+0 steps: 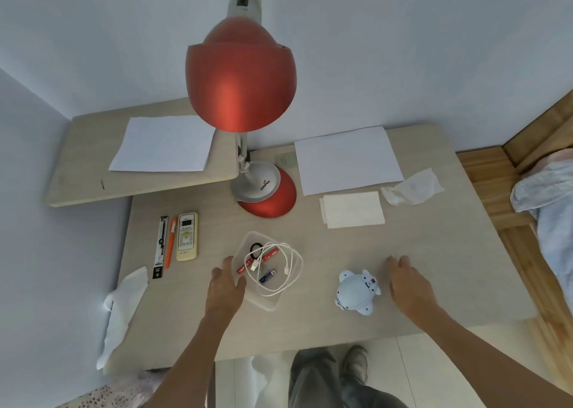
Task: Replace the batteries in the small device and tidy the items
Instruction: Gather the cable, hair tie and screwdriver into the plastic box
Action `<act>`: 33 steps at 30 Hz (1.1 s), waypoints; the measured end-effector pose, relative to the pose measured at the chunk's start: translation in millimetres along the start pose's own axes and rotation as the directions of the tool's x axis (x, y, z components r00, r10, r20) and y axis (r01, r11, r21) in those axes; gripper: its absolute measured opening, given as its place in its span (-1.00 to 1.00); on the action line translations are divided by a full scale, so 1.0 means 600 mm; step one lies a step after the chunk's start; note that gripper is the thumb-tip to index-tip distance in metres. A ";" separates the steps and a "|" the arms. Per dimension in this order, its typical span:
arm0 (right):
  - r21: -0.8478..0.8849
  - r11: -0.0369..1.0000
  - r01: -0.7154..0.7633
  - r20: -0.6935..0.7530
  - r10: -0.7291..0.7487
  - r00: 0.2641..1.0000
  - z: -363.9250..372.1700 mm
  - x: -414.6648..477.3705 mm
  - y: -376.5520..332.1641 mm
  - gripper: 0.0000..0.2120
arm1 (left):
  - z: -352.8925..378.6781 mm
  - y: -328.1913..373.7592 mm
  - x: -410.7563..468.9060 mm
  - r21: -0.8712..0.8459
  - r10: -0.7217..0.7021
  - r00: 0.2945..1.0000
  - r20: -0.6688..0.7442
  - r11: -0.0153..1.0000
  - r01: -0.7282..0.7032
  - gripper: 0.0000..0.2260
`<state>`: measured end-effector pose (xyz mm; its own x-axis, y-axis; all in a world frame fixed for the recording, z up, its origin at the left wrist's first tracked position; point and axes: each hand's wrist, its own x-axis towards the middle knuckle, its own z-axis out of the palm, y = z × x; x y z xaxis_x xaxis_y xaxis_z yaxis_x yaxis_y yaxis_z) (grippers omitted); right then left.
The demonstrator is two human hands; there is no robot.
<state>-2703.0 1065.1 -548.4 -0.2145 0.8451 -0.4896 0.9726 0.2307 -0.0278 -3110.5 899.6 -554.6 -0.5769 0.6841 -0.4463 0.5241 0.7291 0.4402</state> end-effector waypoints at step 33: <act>0.275 0.950 0.149 -0.182 -0.101 0.978 -0.082 -0.066 0.014 -0.57 | -0.061 0.066 -0.050 -0.645 -0.209 0.933 0.294 0.677 0.355 -0.86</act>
<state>-2690.8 1057.3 -486.7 -0.3244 0.8911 -0.3174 0.9164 0.2129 -0.3391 -3095.8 907.2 -495.2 -0.4635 0.4919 -0.7370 -0.2539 0.7232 0.6423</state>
